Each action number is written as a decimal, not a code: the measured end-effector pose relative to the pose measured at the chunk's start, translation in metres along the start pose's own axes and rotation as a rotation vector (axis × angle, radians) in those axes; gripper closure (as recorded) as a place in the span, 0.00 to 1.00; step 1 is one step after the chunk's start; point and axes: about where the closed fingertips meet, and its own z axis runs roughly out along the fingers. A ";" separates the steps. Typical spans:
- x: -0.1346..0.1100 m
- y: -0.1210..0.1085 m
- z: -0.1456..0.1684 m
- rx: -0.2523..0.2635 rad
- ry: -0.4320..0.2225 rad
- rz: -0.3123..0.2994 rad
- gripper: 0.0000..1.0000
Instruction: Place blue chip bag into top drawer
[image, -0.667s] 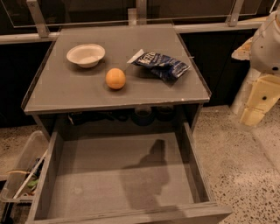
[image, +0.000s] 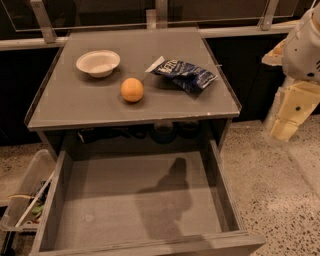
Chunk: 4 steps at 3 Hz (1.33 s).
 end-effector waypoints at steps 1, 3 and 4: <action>-0.018 -0.019 0.011 0.008 -0.052 -0.020 0.00; -0.062 -0.068 0.027 0.071 -0.221 -0.100 0.00; -0.067 -0.071 0.032 0.075 -0.214 -0.113 0.00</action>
Offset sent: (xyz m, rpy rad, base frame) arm 0.0921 0.0501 0.0032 0.1448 -0.1233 0.1314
